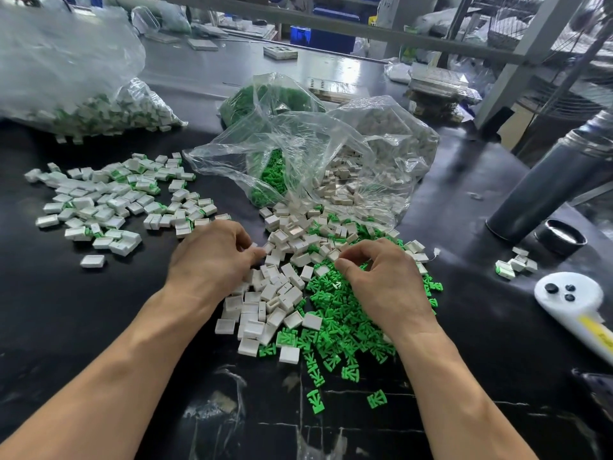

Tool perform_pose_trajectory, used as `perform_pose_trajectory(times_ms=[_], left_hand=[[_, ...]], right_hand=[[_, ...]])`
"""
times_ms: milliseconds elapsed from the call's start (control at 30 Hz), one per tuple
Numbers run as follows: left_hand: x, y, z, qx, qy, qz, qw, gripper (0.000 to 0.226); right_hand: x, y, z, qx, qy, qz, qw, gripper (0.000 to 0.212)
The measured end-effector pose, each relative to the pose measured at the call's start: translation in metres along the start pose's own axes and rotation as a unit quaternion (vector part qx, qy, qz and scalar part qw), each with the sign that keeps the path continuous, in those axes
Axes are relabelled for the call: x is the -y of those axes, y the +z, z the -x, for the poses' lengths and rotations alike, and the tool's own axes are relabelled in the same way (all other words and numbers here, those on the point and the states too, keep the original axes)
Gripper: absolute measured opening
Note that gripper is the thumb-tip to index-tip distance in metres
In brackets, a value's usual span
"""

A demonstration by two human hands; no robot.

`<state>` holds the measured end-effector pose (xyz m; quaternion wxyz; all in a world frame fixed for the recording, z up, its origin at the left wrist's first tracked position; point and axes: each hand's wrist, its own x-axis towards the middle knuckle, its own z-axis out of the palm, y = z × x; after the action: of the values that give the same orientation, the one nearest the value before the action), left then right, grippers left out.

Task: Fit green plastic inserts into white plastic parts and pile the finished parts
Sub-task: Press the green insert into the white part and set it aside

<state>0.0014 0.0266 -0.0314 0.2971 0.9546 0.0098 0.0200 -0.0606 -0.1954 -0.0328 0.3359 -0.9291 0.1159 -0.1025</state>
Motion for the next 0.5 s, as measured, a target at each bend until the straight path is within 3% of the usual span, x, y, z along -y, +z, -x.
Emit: perform_pose_trajectory(times_ms=[133, 333, 500], left_hand=[[-0.003, 0.001, 0.003, -0.018, 0.017, 0.000, 1.000, 0.016], [-0.009, 0.004, 0.009, -0.050, 0.090, 0.085, 0.991, 0.012], [-0.016, 0.012, 0.018, -0.029, 0.141, 0.157, 0.977, 0.010]], right_hand=[[0.003, -0.005, 0.000, 0.043, -0.002, 0.032, 0.999, 0.019], [0.008, -0.002, 0.004, 0.046, -0.036, 0.077, 0.995, 0.019], [0.011, 0.004, 0.005, 0.055, -0.066, 0.121, 0.989, 0.017]])
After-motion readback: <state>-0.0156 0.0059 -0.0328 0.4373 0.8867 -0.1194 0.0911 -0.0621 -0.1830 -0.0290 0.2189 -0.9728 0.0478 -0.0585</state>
